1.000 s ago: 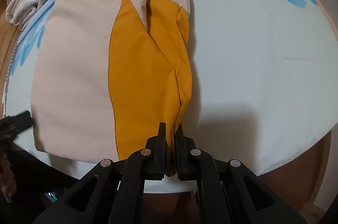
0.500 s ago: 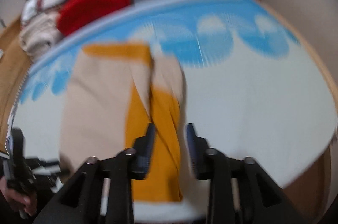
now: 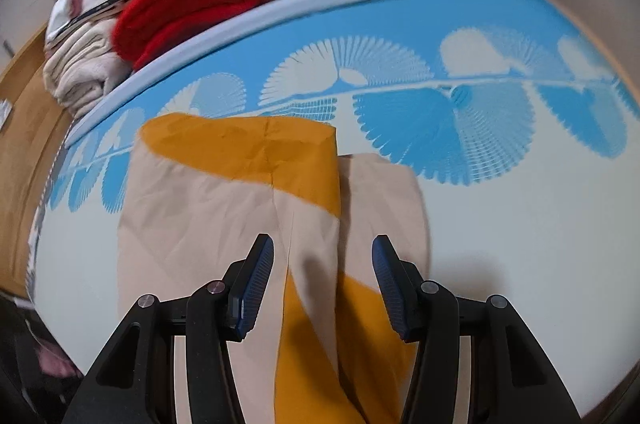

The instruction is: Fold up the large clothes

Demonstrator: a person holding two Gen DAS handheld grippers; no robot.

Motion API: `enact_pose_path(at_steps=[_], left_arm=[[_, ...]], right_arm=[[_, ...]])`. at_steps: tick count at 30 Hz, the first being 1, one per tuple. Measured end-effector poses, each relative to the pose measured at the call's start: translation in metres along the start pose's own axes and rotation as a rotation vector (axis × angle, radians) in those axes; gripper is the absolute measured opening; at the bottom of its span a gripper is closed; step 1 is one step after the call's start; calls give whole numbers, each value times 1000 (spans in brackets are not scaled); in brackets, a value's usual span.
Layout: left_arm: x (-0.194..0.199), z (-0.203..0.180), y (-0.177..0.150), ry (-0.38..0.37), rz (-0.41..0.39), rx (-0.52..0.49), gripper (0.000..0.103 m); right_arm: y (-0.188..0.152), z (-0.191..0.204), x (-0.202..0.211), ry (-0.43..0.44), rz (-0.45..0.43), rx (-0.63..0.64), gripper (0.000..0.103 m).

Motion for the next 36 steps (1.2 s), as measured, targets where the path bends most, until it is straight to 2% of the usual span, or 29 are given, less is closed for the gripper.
enact_pose_path(at_steps=[3,7,8,9,10,11,12,14,16,18,19,21,22,23,26,28,29,30,31,32,34,36], left_arm=[[4,4,10,-12,-20,28,42],[1,10,16,-37,-8,74,42],[1,11,17,-41,-6,76,43],[1,10,18,-41,-6,75,43],[1,10,19,-42,-7,74,43],[0,10,19,-43,-8,73,44],[0,10,19,-47,-6,72,46],[-2,8,18,-75,9,70,48],[-6,4,15,-62,21,46,48],[-7,2,11,-36,18,22,48],[-8,2,10,-36,19,22,48],[-6,3,9,-50,28,32,45],[-3,4,9,-60,27,36,41],[0,5,10,-63,19,37,41],[12,7,11,-87,-4,55,41],[14,8,14,-108,-10,75,41],[13,9,15,-112,-7,85,41],[11,10,15,-110,1,92,41],[7,10,12,-104,18,97,41],[0,10,9,-89,44,96,41],[-8,7,5,-66,85,86,45],[-7,6,5,-81,119,97,44]], right_arm=[[11,-6,-26,52,25,-64,53],[19,-14,-54,101,56,-135,53],[20,-15,-59,124,61,-155,47],[22,-16,-62,165,50,-180,10],[26,-18,-59,177,26,-204,2],[30,-22,-51,189,-24,-231,2],[35,-27,-41,186,-76,-246,2],[32,-42,-39,83,-73,-277,2],[13,-60,-57,-11,36,-330,2],[0,-65,-70,-44,112,-334,5],[0,-64,-69,-60,117,-318,7],[5,-61,-54,-119,94,-262,19],[10,-55,-38,-163,60,-205,20],[13,-48,-24,-167,23,-157,22],[10,-20,6,-50,-43,-9,24],[-15,15,12,112,17,147,26],[-33,28,8,168,84,212,30],[-49,35,2,185,147,262,33],[-77,42,-10,155,253,353,33],[-106,43,-23,86,347,448,34],[-141,39,-32,40,437,527,34],[-146,32,-25,52,449,508,35]])
Point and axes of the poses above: each gripper's, at about its wrist camera, not at the fingertips, and x roughly against the way its jaws point, z to its left, y to its top, the point moved 5 cm from there along -x, roughly the way its jaws point, and after that the axes turned 12 degrees about x, right-handed, at the moved point
